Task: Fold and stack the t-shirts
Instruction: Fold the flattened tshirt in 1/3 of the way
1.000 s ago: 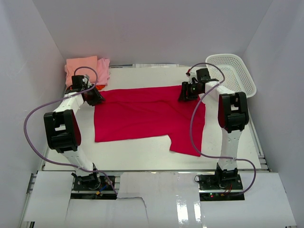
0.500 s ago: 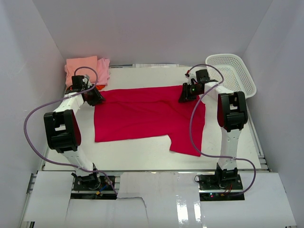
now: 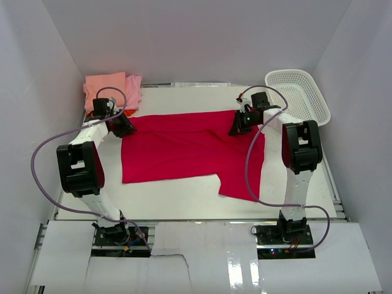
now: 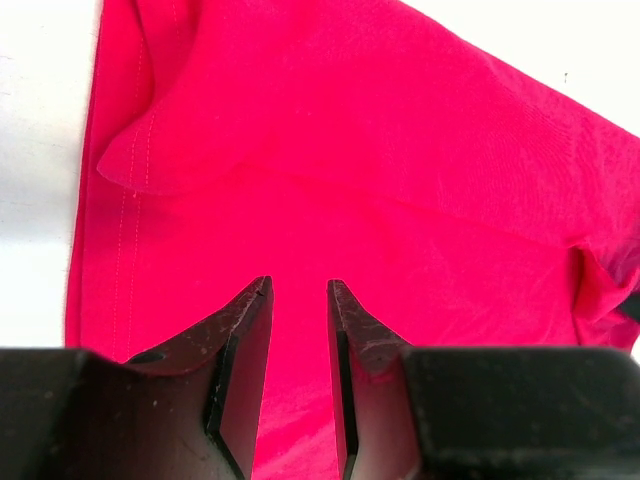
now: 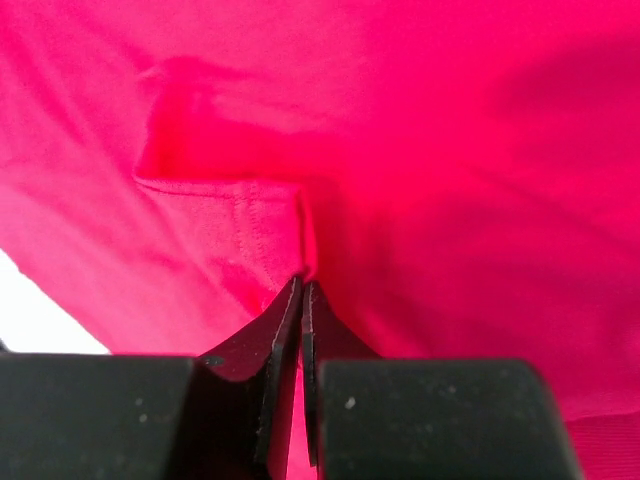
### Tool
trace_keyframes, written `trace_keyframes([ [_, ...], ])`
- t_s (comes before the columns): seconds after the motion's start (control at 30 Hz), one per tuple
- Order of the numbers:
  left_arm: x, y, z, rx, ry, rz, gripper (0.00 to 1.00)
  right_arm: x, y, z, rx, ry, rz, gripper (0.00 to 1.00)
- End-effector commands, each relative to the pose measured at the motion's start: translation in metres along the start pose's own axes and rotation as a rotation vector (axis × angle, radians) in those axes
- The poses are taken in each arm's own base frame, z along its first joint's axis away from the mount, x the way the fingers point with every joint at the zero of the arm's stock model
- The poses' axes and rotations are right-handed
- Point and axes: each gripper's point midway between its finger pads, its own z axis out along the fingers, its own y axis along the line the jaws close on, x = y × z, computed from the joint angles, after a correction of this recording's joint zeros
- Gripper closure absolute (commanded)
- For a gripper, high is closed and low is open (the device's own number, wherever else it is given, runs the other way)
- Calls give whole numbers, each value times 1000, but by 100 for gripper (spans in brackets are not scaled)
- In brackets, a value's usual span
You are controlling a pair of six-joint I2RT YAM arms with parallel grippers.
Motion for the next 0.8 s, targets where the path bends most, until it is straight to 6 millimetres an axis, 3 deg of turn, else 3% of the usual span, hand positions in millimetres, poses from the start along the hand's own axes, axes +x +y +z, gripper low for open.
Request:
trace_keyframes([
  [0.0,-16,-18,-23,54,-71,25,61,-7,39,-20,-104,-30,-48,92],
  [0.5,-14,-19,-23,61,-64,25,61,63,85,-14,-238,139,-65,89],
  [0.53,-14,-19,-23,61,-65,26,61,68,89,-12,-258,152,-63,86],
  [0.57,-14,-19,-23,61,-65,26,60,74,93,-9,-268,171,-67,75],
  [0.6,-13,-19,-23,61,-63,26,60,79,95,-8,-277,186,-67,70],
  [0.77,-13,-18,-22,60,-60,26,60,88,109,-9,-358,201,-63,60],
])
